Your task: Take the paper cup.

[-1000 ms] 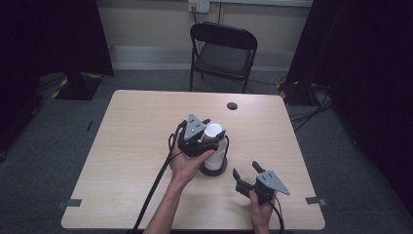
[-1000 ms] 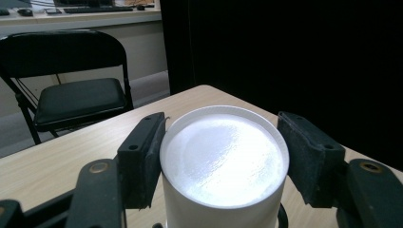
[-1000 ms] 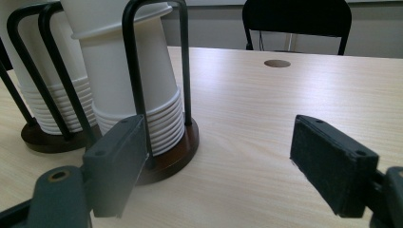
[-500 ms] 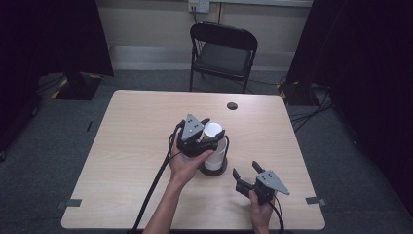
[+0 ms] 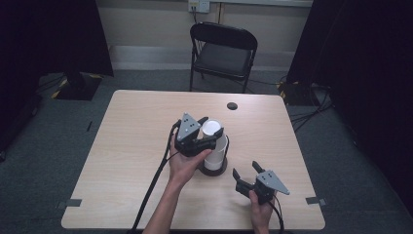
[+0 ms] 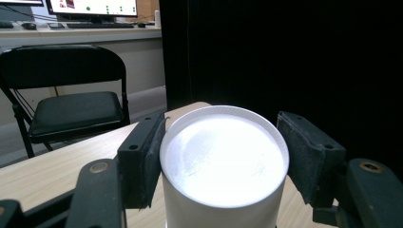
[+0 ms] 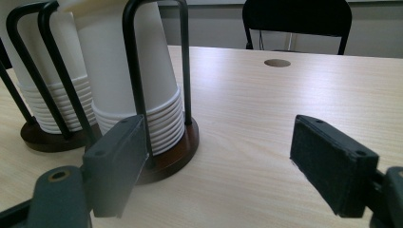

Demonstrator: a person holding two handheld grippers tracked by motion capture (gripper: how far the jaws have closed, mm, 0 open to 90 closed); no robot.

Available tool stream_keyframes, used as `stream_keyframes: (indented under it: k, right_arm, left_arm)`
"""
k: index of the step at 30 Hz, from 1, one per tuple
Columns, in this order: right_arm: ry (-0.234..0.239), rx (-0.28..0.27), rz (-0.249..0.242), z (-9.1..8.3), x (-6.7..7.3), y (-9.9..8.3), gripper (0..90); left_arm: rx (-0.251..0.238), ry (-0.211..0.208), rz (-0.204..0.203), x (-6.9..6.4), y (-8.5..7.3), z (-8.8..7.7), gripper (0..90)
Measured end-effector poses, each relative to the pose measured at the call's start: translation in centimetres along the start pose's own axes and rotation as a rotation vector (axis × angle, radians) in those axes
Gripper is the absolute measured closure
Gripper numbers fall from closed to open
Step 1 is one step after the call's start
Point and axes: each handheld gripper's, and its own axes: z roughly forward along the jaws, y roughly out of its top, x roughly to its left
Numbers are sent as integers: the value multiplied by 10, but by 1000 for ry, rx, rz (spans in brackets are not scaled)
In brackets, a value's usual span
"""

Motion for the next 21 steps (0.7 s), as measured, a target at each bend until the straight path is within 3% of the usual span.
stream_keyframes:
  k: [4,21]
  right_arm:
    - [0,0,0,0,0,0,194]
    - [-2,1,-2,0,0,0,194]
  left_arm:
    - [-11,10,-30,3,1,-2,358]
    - [-72,-6,-72,5,6,-12,358]
